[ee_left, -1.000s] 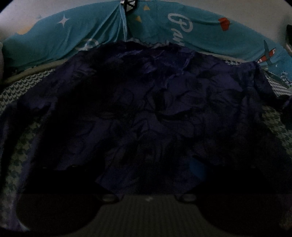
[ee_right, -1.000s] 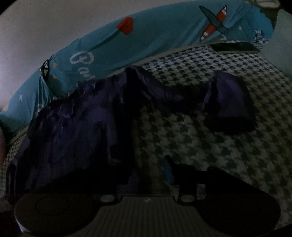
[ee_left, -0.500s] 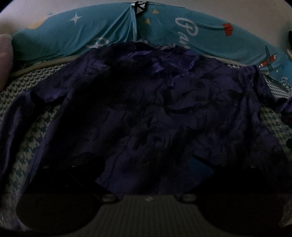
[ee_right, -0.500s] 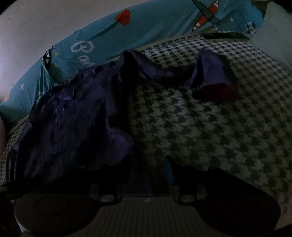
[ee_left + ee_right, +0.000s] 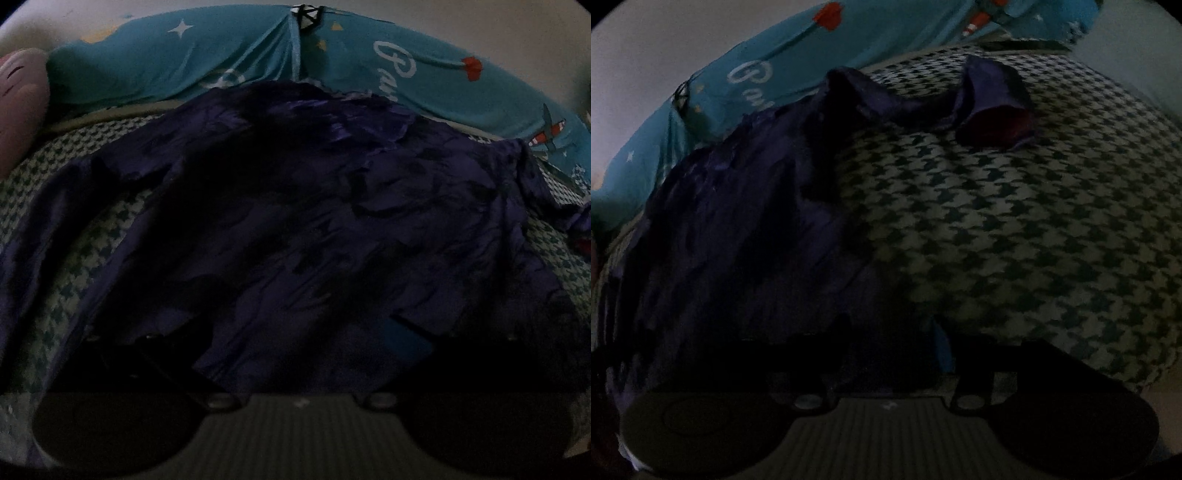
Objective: Fold clothes
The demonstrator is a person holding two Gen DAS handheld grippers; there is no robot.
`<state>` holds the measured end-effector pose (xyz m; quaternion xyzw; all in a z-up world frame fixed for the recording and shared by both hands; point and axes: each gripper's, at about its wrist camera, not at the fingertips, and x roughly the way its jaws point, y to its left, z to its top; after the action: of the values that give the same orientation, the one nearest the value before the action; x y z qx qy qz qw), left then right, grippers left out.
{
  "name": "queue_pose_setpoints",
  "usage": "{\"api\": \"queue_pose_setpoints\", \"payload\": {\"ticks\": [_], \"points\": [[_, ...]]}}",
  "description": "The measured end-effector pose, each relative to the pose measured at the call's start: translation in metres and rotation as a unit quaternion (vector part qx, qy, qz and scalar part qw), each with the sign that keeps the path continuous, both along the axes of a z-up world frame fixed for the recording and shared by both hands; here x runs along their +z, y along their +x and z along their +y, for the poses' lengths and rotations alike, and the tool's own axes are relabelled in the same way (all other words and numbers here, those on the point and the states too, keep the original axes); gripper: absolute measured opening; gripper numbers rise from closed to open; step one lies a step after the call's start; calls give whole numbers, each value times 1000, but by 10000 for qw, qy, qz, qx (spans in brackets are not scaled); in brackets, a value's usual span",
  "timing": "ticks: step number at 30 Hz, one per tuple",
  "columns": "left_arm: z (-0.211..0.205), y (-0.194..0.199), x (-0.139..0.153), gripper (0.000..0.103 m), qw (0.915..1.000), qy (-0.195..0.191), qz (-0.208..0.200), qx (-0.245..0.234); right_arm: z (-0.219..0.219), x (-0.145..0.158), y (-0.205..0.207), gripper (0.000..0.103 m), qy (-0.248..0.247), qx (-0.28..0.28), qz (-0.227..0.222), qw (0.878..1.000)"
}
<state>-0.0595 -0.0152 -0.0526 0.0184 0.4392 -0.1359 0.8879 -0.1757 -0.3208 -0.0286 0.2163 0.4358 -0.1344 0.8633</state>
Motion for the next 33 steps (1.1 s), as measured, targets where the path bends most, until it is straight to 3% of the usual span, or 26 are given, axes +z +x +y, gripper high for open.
{"api": "queue_pose_setpoints", "payload": {"ticks": [3,5,8,16,22,28,33], "points": [[6,-4,-1,103,10000,-9,20,81,13,-2,0,37,-278,213,52,9994],[10,-6,-3,103,9999,-9,51,132,20,-3,0,18,-504,309,67,9982],[16,-10,-6,103,9997,-14,120,216,24,-1,-4,11,-565,345,-15,9978],[33,-23,-4,103,9990,-95,208,385,29,16,-47,9,-1069,-117,-95,9942],[44,-33,-4,103,9985,5,269,477,22,8,-44,10,-1014,-266,282,9941],[50,-36,2,103,9980,-20,123,623,7,20,-54,15,-863,-824,-229,9926],[58,-35,10,103,9962,-133,-93,857,16,24,-50,17,-898,-548,-456,9934]]}}
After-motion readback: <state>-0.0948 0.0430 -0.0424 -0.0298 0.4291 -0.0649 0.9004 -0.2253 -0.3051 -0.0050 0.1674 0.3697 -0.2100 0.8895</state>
